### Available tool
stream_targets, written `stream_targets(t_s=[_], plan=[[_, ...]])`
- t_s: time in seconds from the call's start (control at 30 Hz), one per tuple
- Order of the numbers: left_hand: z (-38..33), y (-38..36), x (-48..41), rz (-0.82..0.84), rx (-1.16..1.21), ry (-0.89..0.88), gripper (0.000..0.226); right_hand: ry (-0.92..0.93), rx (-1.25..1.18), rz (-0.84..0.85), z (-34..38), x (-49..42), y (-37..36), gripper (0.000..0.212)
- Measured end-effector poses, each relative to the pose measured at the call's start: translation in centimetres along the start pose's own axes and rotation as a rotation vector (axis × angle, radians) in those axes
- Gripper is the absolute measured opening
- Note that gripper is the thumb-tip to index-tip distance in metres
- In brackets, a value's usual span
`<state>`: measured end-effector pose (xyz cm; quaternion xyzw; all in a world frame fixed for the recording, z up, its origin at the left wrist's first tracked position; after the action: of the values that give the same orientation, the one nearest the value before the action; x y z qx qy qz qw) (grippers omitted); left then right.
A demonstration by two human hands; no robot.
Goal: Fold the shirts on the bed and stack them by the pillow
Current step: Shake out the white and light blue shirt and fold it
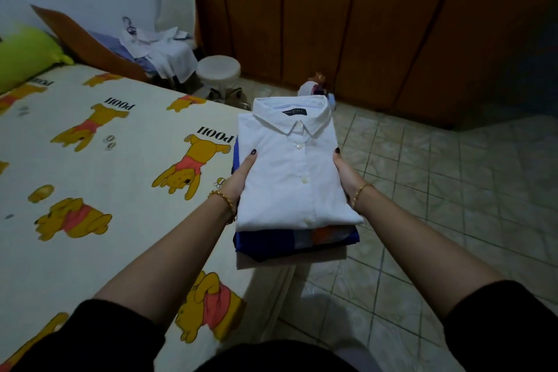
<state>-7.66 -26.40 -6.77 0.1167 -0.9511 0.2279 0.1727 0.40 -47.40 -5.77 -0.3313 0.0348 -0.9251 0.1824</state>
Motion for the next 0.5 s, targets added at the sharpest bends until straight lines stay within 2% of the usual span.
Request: stream_targets(t_s=[0.1, 0.2, 0.37, 0.5], plan=[[-0.5, -1.8, -6.1, -0.022, -0.013, 0.034, 0.073, -0.016, -0.003, 0.008, 3.3, -4.6, 2.9, 0.049], [-0.6, -3.1, -10.2, -0.040, -0.006, 0.021, 0.072, -0.035, 0.005, 0.017, 5.9, -7.9, 5.1, 0.040], [0.2, -4.9, -16.6, -0.173, 0.040, 0.015, 0.083, -0.126, 0.091, 0.095, 10.7, -15.6, 8.4, 0.031], [1.6, -4.9, -19.1, -0.318, 0.084, 0.002, 0.074, -0.207, 0.189, 0.179, 12.8, -21.1, 8.5, 0.031]])
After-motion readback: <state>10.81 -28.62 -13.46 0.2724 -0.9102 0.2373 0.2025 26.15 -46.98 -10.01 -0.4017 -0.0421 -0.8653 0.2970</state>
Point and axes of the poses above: each hand's wrist, its own x-axis away from the middle knuckle, its own y-axis out of the back of the hand, z = x × y, the point moved 3 cm from there along -x, towards the middle knuckle, and after that the axes turned 8 degrees about -y, right-handed, at the moved point
